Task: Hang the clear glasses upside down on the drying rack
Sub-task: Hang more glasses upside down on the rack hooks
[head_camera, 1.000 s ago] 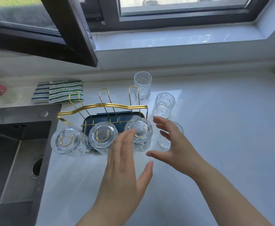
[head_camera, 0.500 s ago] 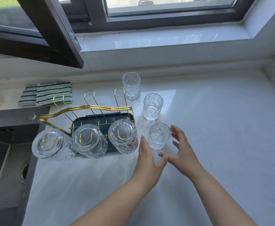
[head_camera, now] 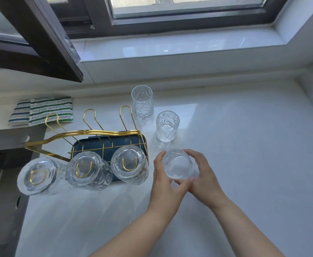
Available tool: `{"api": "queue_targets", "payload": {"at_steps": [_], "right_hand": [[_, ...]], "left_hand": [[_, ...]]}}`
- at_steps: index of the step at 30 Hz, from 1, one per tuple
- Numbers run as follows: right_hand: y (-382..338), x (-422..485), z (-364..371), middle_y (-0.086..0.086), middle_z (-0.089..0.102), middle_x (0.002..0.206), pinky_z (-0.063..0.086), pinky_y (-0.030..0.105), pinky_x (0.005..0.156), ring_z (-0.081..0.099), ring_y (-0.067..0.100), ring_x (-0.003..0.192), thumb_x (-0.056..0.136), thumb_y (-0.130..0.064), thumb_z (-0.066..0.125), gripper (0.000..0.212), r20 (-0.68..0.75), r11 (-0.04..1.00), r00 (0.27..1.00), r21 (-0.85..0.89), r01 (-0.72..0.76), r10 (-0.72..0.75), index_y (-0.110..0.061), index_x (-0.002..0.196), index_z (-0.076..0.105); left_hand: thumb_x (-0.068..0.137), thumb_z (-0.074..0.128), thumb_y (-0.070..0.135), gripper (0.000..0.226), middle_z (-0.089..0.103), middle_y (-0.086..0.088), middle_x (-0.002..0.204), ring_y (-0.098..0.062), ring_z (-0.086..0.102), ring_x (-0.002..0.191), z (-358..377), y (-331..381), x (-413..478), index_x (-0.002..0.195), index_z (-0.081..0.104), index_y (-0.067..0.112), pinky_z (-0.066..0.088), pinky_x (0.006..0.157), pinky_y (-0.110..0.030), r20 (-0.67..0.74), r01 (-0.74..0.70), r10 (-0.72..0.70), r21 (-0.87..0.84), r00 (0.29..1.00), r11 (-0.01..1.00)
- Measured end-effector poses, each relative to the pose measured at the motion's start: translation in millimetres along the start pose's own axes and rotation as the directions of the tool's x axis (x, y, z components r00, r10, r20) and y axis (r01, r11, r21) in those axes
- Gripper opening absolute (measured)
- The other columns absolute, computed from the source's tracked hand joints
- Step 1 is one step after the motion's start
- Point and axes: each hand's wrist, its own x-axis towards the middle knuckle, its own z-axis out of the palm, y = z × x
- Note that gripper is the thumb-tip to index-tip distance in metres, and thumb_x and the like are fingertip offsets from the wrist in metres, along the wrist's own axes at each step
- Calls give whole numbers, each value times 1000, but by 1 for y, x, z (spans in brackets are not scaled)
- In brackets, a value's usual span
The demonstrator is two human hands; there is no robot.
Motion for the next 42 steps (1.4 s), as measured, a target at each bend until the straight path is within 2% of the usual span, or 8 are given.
{"api": "queue_targets", "payload": {"at_steps": [3,8,14,18,22,27,29,42], "right_hand": [[-23,-21,-23,-24,47,118,31,1,90,45,-5,117,60,-14,81,70,47,995,994,-32,96,-94,-45,114,49],[-69,-58,-50,-27,41,119,34,5,93,45,2,121,57,-34,79,71,137,983,980,-92,156,-142,-49,120,48],[-96,-82,-39,15,54,134,49,40,95,53,33,121,51,-29,89,91,294,744,946,661,-95,-140,-20,130,45],[-117,-77,-20,20,57,127,45,45,98,49,43,121,67,-32,78,75,294,624,919,778,-70,-263,-8,129,44],[-150,-47,-24,15,63,116,51,39,90,59,37,111,55,-28,86,80,190,700,944,712,58,-271,-9,124,50],[-207,10,-29,-4,68,107,54,34,83,65,20,102,51,-20,87,73,87,859,907,367,356,-413,-26,116,55],[-218,34,-22,-8,67,107,54,28,85,64,13,102,52,-21,87,72,92,883,892,220,415,-443,-32,114,54],[-152,127,31,-11,61,117,51,31,93,58,7,108,55,-14,86,71,298,970,924,35,240,-240,-37,114,52]], "left_hand": [[52,79,39,66,47,19,111,-4,59,98,-5,19,-19,96,31,50,50,70,-13,-16,-32,34,98,999,995],[48,74,44,61,54,11,103,8,56,85,-26,55,-56,98,38,51,48,64,-12,70,-58,53,72,996,996],[45,77,32,61,65,-9,104,-20,67,92,-58,84,-88,101,53,36,52,73,-26,215,-34,103,-302,971,953],[50,77,28,61,64,-9,112,-22,64,105,-78,95,-98,104,46,27,53,89,-35,226,-150,215,-270,950,951],[50,80,39,61,59,7,114,-14,57,111,-110,121,-84,103,50,38,48,94,-45,148,-335,321,83,935,938],[66,78,33,77,44,13,125,-6,39,119,-133,164,-36,131,37,36,24,95,-5,134,-565,609,565,782,601],[68,77,29,82,43,8,130,-9,36,121,-139,173,-15,136,32,33,23,94,-9,136,-569,637,615,758,546],[67,78,25,69,62,-2,115,-23,57,97,-155,146,80,122,38,33,47,77,-33,147,-277,262,768,954,577]]}}
